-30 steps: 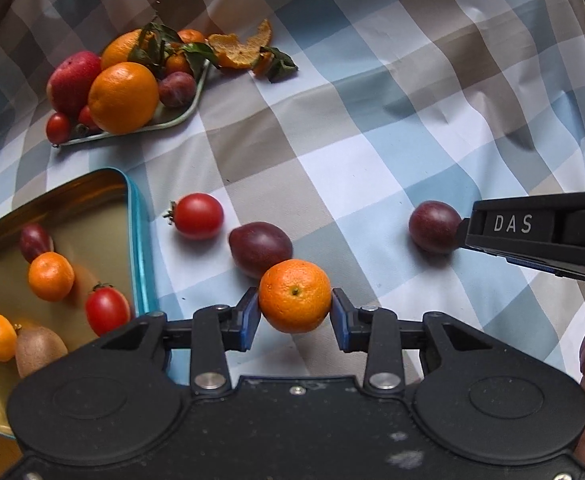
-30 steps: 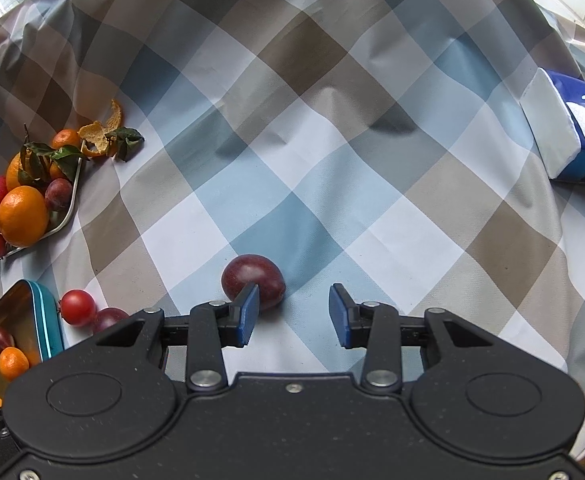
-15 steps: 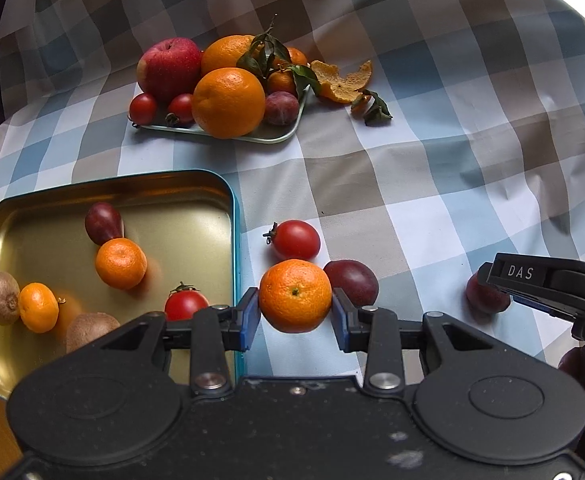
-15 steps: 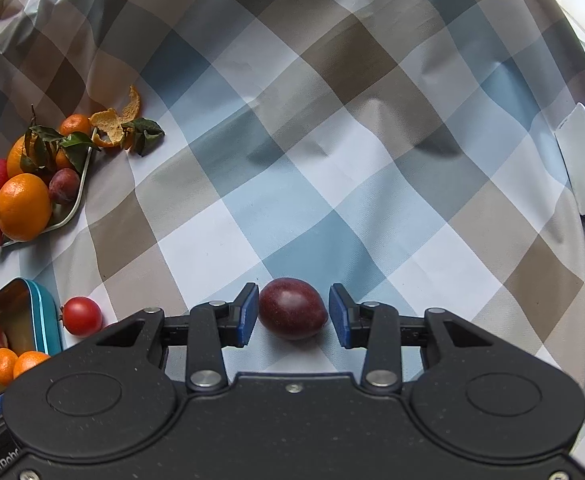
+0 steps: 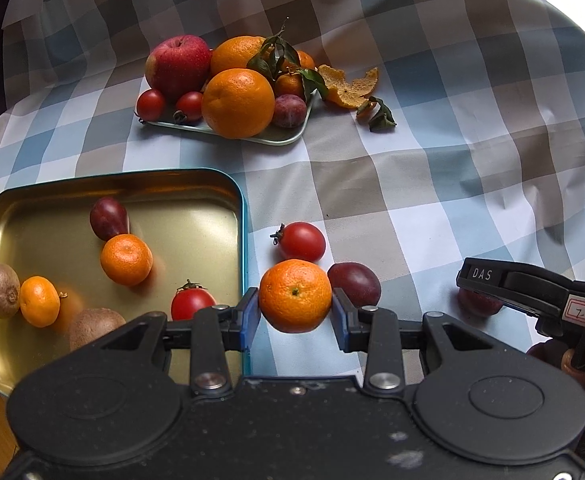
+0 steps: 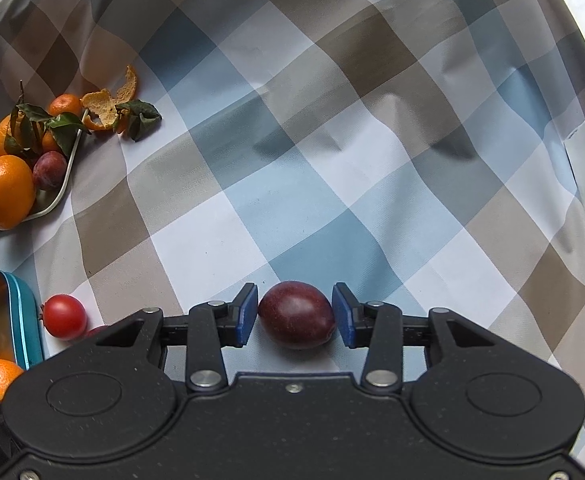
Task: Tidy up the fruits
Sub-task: 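Carry the mandarin over the tin tray with the left gripper while the right carries the passion fruit, then lower and open the left gripper to drop the mandarin while the right releases the passion fruit, then close the right gripper on another passion fruit on the cloth, then close the left gripper on a red tomato while the right holds the passion fruit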
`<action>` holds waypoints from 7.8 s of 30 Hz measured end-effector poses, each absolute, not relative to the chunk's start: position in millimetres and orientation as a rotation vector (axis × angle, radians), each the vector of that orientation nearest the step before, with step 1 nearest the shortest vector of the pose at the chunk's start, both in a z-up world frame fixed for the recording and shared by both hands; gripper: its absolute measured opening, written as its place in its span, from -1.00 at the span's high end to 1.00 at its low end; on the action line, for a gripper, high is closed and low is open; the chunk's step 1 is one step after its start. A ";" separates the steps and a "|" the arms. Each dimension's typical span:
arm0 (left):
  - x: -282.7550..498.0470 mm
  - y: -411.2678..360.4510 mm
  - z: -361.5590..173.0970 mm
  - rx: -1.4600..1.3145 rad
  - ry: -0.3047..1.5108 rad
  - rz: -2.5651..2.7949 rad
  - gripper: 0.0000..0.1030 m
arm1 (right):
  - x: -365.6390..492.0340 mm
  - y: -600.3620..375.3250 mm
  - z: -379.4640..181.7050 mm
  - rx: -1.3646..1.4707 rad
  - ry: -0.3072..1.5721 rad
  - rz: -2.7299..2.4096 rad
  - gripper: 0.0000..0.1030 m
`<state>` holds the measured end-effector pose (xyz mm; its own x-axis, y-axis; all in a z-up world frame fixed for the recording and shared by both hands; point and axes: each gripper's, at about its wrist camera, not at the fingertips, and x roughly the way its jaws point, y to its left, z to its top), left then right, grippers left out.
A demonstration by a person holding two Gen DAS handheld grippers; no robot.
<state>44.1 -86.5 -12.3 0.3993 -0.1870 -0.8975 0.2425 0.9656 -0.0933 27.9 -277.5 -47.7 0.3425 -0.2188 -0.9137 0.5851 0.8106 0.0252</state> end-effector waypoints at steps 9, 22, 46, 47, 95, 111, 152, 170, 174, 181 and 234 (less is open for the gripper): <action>45.7 -66.4 -9.1 0.037 1.118 -0.241 0.29 | 24.2 -259.1 -43.0 0.295 1.122 -0.531 0.04; 58.6 -9.7 -8.2 0.008 1.111 -0.125 0.29 | 17.1 -210.5 -4.7 0.396 1.044 -0.405 0.05; 120.3 84.8 22.7 -0.011 1.134 0.043 0.29 | 30.5 -101.2 21.9 0.268 1.029 -0.091 0.04; 124.2 86.2 21.0 -0.005 1.137 0.046 0.29 | 30.4 -98.9 20.6 0.266 1.035 -0.084 0.04; 140.0 100.7 -18.7 -0.083 1.203 0.079 0.27 | 26.9 -68.0 14.1 0.150 1.045 0.009 0.03; 138.1 98.8 -20.3 -0.063 1.218 0.084 0.27 | 29.6 -70.8 1.6 0.177 1.120 -0.018 0.03; 113.9 30.6 -10.2 0.139 1.193 -0.059 0.25 | 41.2 -218.9 -17.1 0.511 1.151 -0.458 0.03; 108.4 -5.9 -5.0 0.112 1.197 -0.148 0.25 | 62.3 -194.7 -36.7 0.419 1.160 -0.324 0.04; 110.3 -7.4 -5.3 0.091 1.203 -0.148 0.25 | 65.1 -187.8 -40.6 0.406 1.169 -0.278 0.04; 113.8 -9.7 -7.8 0.049 1.217 -0.152 0.25 | 65.7 -177.3 -46.4 0.380 1.189 -0.234 0.16; 107.1 -135.2 -69.6 0.239 1.156 -0.177 0.01 | -21.6 -230.9 -53.9 0.383 1.115 -0.362 0.16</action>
